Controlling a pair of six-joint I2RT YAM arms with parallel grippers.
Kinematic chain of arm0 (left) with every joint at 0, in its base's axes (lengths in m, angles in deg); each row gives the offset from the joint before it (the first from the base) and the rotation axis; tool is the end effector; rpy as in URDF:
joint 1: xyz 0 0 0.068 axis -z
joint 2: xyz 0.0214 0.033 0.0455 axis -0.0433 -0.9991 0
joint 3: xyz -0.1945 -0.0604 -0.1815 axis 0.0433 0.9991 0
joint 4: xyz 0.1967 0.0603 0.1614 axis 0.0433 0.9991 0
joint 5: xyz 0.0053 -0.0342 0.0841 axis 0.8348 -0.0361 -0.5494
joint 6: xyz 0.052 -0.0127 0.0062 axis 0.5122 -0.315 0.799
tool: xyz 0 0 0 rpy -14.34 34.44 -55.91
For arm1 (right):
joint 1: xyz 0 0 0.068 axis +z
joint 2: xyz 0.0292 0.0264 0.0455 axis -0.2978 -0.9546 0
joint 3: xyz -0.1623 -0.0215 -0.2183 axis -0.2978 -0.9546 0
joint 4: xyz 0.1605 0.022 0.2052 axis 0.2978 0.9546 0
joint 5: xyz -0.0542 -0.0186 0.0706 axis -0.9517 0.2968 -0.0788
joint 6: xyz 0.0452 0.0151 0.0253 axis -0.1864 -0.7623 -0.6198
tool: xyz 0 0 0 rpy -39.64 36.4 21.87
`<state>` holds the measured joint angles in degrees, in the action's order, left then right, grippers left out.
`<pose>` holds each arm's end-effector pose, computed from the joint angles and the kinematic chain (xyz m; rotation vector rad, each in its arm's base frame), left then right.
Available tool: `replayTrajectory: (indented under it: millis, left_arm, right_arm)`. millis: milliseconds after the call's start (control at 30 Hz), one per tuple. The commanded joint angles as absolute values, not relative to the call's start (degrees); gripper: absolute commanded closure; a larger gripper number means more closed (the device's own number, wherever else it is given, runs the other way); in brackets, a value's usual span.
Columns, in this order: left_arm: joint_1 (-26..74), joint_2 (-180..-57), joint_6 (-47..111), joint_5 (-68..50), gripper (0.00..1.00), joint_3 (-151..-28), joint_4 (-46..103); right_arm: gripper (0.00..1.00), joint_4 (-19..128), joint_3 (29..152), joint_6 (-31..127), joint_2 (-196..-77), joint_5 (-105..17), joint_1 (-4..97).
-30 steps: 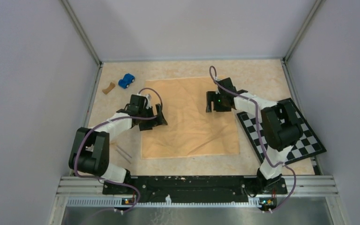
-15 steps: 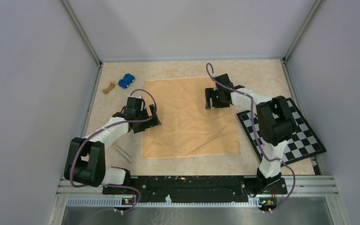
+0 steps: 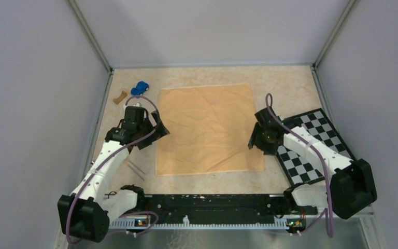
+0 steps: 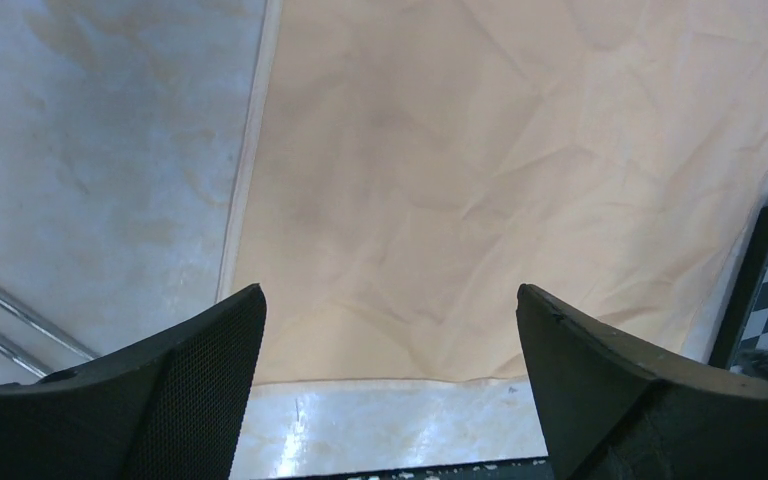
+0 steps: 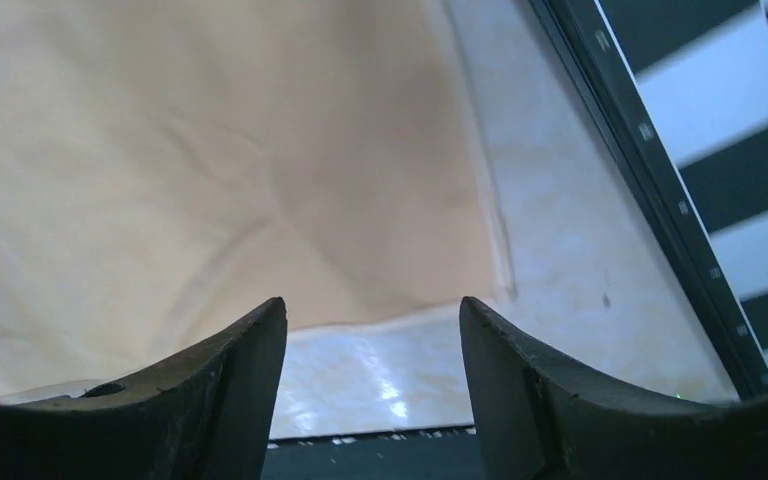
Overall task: Fold the napkin into a case and place the utensils inside
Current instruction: Flatten out the crumpled napkin at the center of the board.
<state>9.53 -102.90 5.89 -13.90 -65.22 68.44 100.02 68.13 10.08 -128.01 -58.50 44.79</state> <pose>0.2042 -0.0455 0.2669 -0.5334 2.4272 -0.4488 0.2115 0.1050 0.2416 0.4453 2.6798 0.2164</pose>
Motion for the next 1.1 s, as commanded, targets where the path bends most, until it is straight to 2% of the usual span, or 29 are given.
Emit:
replayTrajectory:
  millis: [0,167,333,1067]
  left_arm:
    - [8.9,-102.7,1.0,-9.9,0.01,-64.7,74.0]
    - [8.9,-99.0,-2.2,-8.5,0.01,-61.6,74.0]
    - [8.9,-94.3,-4.6,-9.6,0.01,-58.3,74.1]
    - [8.9,-93.8,-4.3,-11.4,0.06,-59.3,77.2]
  right_arm:
    - [0.38,110.9,60.2,-1.9,-125.2,-60.4,44.7]
    - [0.43,110.6,57.2,-5.5,-122.9,-63.5,44.5]
    - [0.56,107.6,55.1,-8.1,-123.0,-62.7,44.6]
    - [0.6,100.7,51.7,-11.2,-129.9,-62.7,44.6]
